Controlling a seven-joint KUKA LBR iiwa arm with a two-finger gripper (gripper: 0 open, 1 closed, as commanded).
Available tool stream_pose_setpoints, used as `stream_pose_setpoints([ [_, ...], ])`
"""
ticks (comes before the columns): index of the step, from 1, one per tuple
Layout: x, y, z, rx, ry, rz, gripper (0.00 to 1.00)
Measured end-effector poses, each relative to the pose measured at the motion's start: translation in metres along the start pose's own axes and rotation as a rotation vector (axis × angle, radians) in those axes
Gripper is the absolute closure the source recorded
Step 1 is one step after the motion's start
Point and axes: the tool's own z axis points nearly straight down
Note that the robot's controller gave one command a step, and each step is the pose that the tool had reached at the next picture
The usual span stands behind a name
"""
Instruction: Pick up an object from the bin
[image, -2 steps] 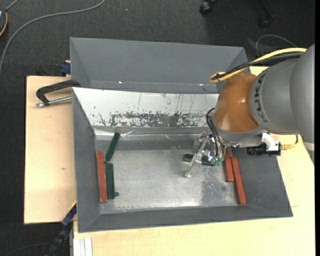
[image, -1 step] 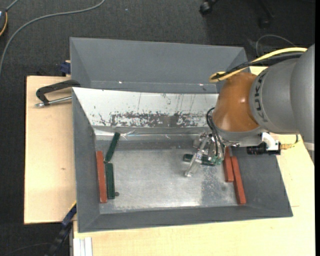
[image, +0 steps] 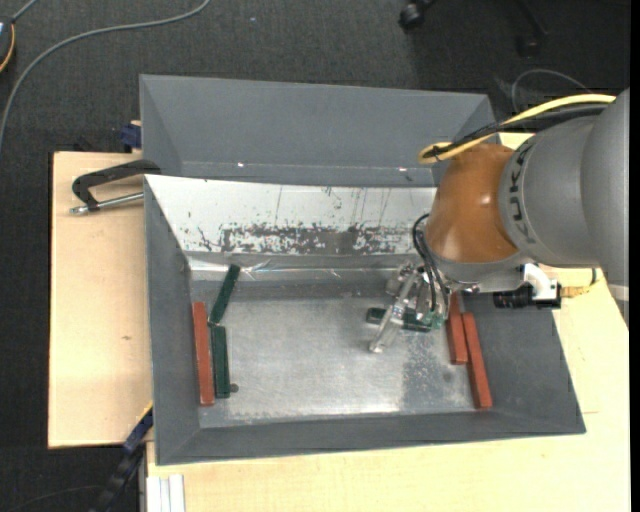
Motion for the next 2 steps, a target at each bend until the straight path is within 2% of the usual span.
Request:
stream_pose_setpoints([
  [1, 0.0, 0.0, 0.0, 0.0, 0.0, 0.0, 1.0],
  [2, -0.003, 0.002, -0.094, -0.005, -0.008, -0.002, 1.0],
])
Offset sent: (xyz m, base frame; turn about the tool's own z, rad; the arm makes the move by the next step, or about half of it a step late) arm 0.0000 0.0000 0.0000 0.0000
